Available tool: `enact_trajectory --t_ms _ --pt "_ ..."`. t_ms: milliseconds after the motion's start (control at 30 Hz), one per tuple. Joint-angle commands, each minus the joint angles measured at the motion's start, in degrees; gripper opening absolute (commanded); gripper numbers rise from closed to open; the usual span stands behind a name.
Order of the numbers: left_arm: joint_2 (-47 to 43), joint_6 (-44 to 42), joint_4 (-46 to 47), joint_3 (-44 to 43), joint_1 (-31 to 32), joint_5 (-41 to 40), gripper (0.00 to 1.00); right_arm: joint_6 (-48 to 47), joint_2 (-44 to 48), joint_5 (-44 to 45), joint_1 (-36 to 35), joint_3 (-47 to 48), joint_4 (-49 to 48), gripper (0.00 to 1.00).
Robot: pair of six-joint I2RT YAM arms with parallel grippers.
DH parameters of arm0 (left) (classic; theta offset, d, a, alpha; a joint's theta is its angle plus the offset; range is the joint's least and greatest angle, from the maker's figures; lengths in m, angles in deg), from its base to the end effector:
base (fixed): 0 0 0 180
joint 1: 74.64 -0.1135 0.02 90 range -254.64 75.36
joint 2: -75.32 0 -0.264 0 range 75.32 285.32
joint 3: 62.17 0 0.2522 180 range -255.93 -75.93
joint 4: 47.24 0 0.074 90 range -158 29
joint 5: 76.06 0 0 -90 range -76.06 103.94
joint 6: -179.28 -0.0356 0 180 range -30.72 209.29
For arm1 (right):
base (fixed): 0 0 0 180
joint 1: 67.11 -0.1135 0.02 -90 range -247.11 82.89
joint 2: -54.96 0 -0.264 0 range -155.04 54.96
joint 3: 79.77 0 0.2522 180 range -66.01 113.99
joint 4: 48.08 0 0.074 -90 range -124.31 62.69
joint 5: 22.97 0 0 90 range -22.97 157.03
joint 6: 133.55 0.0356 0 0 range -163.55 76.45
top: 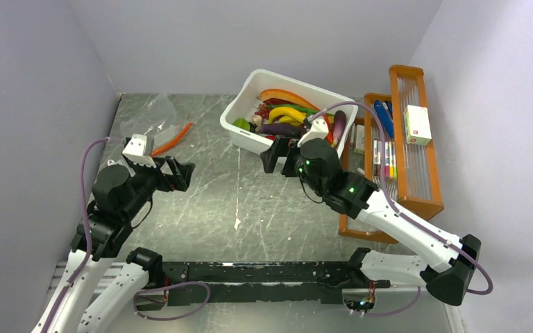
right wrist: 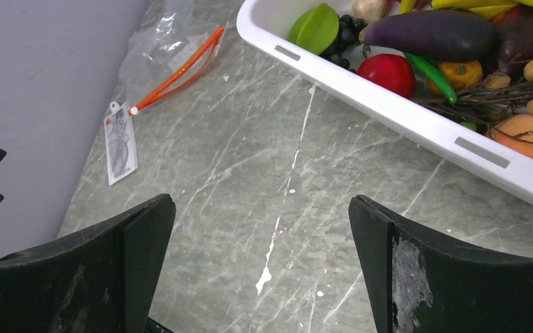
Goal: Place the food in the zip-top bag and seal the zipper
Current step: Pick up the zipper food storage bag at the corner of the board.
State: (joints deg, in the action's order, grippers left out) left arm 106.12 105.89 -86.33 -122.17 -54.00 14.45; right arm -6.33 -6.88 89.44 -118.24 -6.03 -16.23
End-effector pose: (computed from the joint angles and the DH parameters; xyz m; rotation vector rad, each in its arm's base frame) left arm 0.1135 -0.0431 0.3529 0.0688 1.7668 -0.4822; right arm 0.1629 0.1804 0.3618 0.0323 1.9486 0.6685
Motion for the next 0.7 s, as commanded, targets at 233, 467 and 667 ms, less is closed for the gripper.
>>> enact_trajectory --t_ms 233,467,667 --pt "12.5 -0.4 -3.2 -4.4 -0.6 -10.2 0.87 -4.8 3.0 -3.4 -0.3 -1.3 -1.4 1.0" --pt "31.2 -6.3 -4.9 -18.2 -1.8 -26.2 0.8 -8.3 7.8 -3.1 -0.3 -1.6 -0.9 1.0" --pt "43.0 -6.2 2.9 -25.5 -13.9 -14.9 0.73 -10.4 12.4 -3.3 -0.3 -1.5 0.1 0.99"
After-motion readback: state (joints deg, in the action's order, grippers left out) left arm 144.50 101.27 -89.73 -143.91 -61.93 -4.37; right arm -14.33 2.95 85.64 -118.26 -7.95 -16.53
